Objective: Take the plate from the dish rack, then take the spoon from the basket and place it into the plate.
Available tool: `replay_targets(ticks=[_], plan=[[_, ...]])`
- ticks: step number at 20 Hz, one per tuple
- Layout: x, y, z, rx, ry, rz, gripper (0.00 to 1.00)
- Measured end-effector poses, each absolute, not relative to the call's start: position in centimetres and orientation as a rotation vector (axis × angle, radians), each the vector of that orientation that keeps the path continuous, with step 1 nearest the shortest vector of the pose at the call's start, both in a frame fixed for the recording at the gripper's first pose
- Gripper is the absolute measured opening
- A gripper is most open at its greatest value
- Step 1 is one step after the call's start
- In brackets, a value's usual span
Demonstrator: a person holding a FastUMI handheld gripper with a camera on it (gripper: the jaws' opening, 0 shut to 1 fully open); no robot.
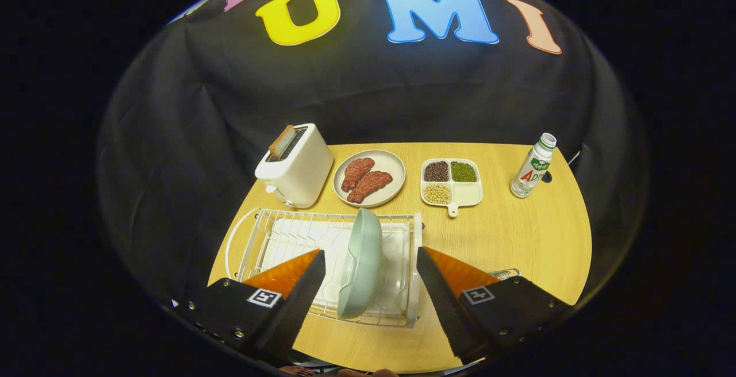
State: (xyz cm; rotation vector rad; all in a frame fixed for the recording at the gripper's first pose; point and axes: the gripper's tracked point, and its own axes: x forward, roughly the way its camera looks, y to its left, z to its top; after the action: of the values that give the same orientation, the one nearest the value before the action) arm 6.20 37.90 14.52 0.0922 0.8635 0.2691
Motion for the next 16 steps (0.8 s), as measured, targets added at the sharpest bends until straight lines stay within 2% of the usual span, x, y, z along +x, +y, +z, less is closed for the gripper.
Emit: replay_targets(ticks=[4, 8, 9, 12, 16], plan=[[6.8, 38.4, 13.0, 0.063, 0.952, 0.209, 0.98], [7.5, 37.8, 11.2, 0.009, 1.001, 0.062, 0.96], [7.7, 37.9, 10.9, 0.005, 1.010, 0.040, 0.88], [7.6, 38.3, 9.7, -0.009, 1.038, -0.009, 0.85], [7.8, 37.4, 8.7, -0.097, 1.040, -0.111, 0.70]])
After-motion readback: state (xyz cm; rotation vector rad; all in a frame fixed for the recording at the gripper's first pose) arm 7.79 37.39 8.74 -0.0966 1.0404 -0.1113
